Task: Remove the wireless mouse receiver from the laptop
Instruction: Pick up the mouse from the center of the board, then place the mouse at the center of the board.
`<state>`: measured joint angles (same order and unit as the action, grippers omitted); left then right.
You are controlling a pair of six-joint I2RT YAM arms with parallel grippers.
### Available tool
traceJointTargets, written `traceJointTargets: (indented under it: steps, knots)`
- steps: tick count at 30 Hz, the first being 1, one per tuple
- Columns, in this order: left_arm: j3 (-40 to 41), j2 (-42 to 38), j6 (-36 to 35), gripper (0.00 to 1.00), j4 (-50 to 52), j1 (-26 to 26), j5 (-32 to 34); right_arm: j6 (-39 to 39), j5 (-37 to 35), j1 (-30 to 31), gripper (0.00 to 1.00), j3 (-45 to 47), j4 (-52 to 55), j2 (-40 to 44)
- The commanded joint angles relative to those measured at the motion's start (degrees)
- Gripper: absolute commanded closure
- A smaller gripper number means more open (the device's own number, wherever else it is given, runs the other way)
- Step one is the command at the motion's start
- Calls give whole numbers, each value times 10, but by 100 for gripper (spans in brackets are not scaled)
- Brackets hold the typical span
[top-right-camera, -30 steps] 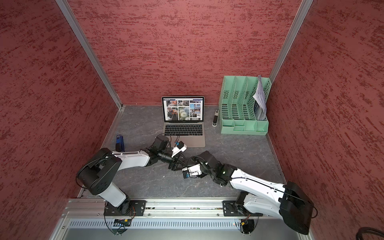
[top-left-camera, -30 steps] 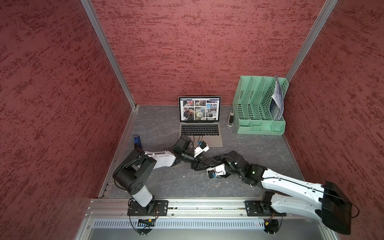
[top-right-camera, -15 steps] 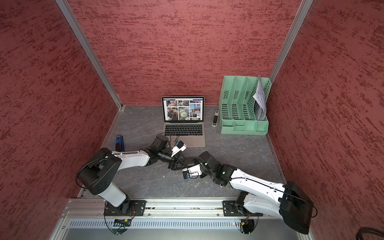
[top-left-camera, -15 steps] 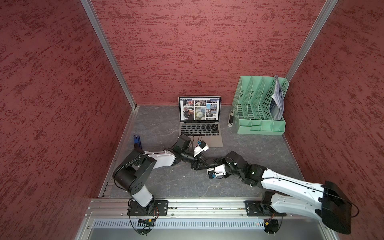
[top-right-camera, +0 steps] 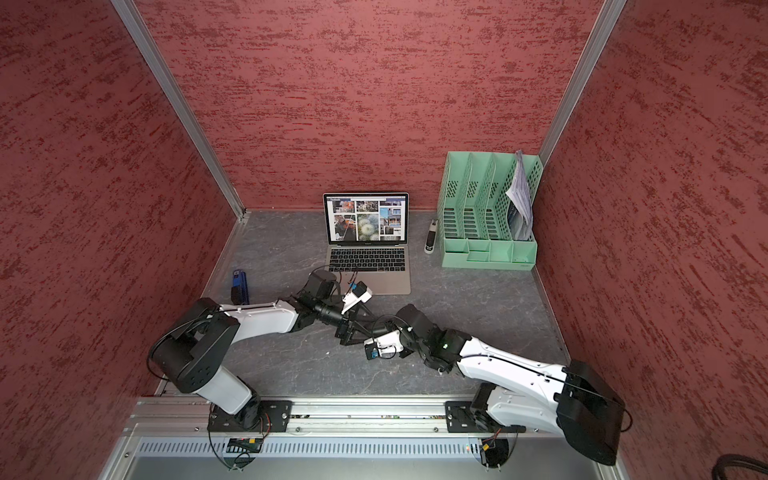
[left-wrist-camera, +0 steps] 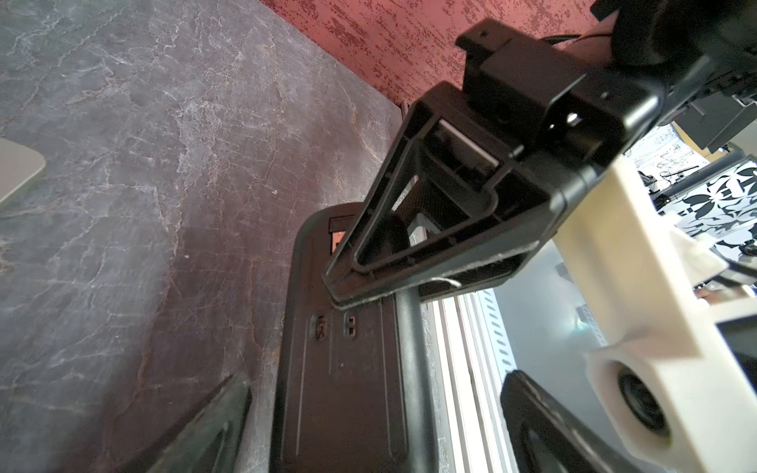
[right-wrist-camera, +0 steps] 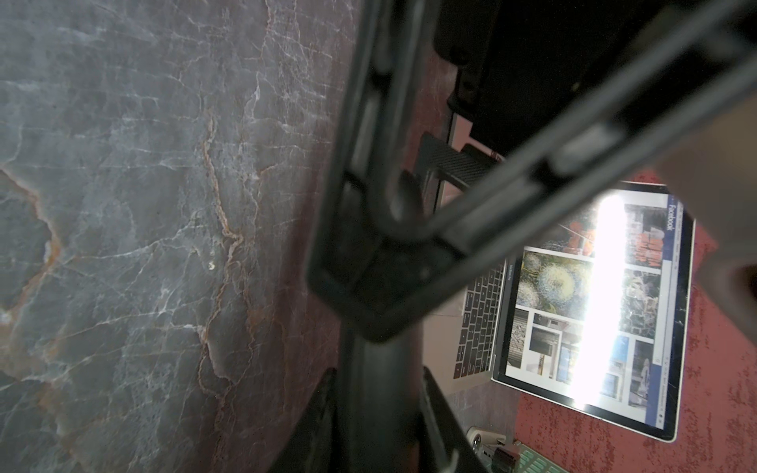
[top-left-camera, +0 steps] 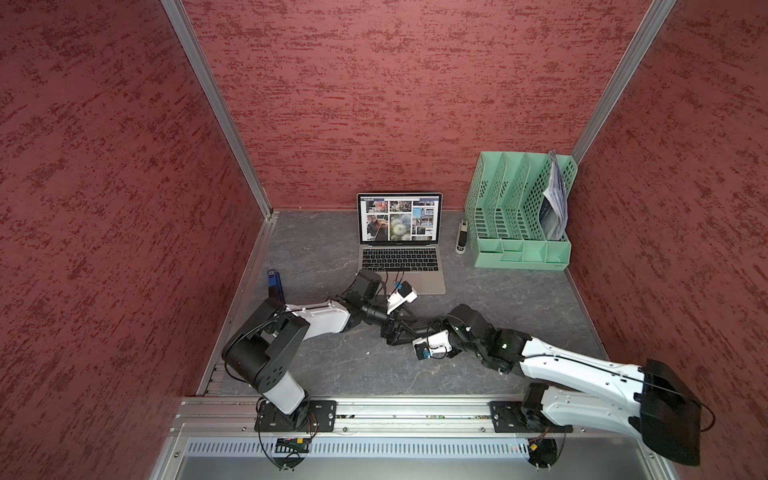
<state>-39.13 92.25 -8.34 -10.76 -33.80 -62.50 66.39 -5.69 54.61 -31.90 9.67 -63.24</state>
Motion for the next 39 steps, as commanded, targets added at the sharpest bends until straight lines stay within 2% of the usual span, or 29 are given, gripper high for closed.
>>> traceJointTargets:
  steps: [1, 7, 10, 15, 18, 20, 26, 33, 39]
  knots:
    - [-7, -15, -9, 0, -16, 4, 11, -14, -7, 3, 100, -4, 0, 3]
    - [-4, -53, -53, 0, 24, 32, 57, -55, -1, 2, 100, -10, 23, 9]
    - [28, -101, -56, 0, -14, 64, 107, -114, 4, 2, 100, -17, 51, 16]
    - [95, -184, -55, 0, -139, 100, 258, -257, 25, -17, 100, -26, 94, 39]
    - [97, -208, -70, 0, -145, 102, 333, -356, 47, -42, 99, -37, 107, 58]
    - [98, -221, -72, 0, -143, 103, 348, -413, 56, -61, 100, -46, 112, 65]
    - [90, -260, -57, 0, -100, 102, 374, -622, 144, -150, 100, -59, 79, 78]
    - [130, -344, -8, 0, -110, 102, 414, -889, 278, -284, 100, -22, -65, 64]
    - [162, -411, 13, 0, -85, 99, 450, -1051, 400, -404, 99, 34, -215, 1]
